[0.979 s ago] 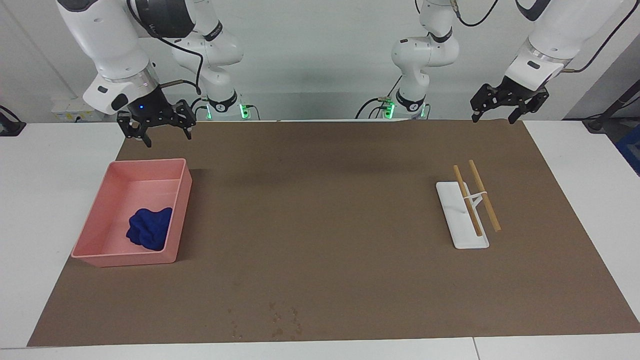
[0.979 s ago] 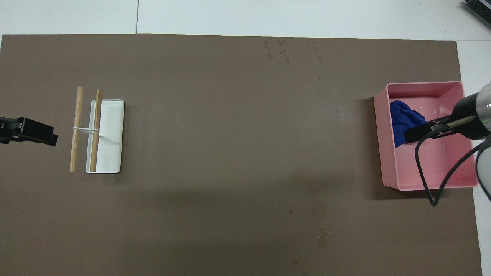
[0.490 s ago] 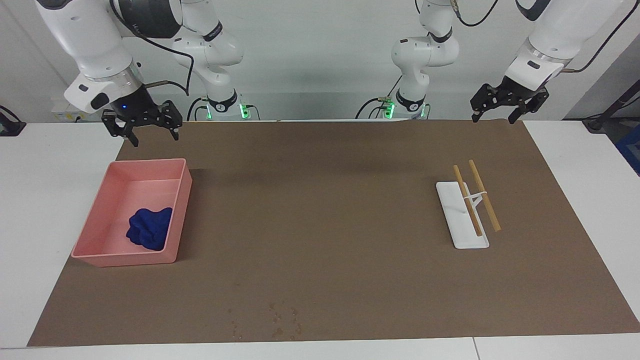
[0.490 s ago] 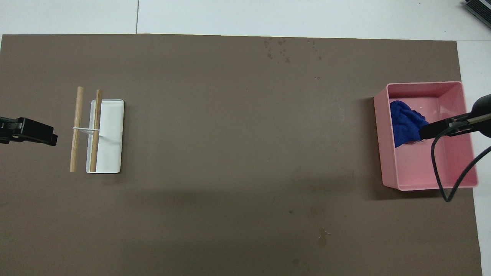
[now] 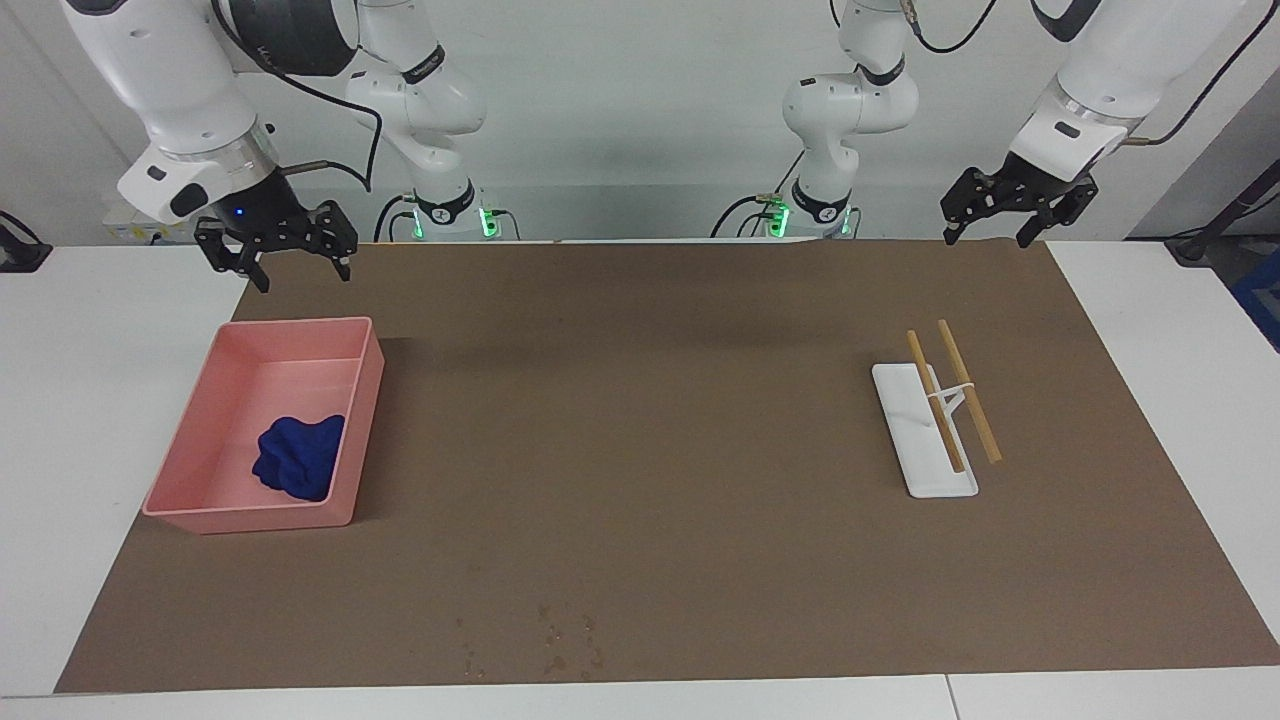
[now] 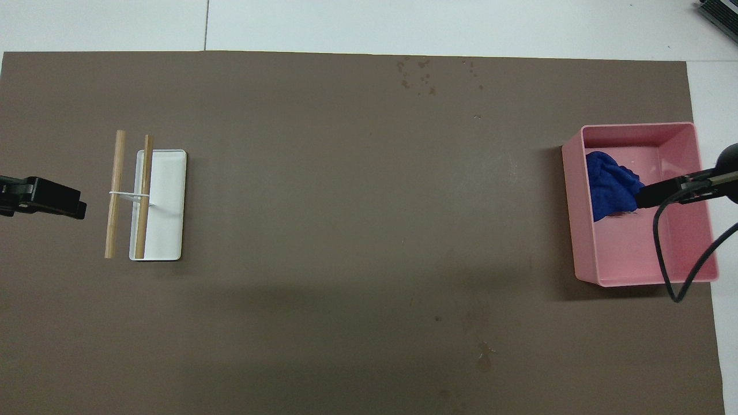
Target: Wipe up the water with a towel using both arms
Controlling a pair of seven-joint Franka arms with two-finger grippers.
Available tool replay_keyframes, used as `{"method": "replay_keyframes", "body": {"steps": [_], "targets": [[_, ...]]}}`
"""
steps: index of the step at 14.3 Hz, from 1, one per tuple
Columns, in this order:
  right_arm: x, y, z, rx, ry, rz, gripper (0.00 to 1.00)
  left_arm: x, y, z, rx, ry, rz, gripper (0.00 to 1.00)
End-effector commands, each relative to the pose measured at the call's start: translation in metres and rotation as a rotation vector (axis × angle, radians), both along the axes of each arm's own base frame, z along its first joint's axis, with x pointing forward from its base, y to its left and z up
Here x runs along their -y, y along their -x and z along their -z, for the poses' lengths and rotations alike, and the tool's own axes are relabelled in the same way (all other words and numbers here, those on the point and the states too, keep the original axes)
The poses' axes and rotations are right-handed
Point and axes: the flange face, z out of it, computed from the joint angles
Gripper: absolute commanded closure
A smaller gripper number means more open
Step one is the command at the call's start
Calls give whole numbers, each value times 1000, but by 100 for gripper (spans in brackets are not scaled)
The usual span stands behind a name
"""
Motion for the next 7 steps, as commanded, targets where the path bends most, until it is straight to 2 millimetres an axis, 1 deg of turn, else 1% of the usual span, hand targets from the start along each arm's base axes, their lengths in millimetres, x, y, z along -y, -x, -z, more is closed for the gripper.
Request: {"method": "replay_keyframes", "body": {"steps": [1,3,5,7], "targets": [[-4,-2,-5,-2,12,0,0,-2,7,-1,2,-14,-1,0],[3,-2,-6,1,11,10,0,-2,7,-1,2,-14,-1,0],[14,-4,-10,11,10,29,0,-1,7,-1,1,-12,-1,0],[12,-4,-10,10,10,27,0,-2,7,-1,2,-14,-1,0]]}}
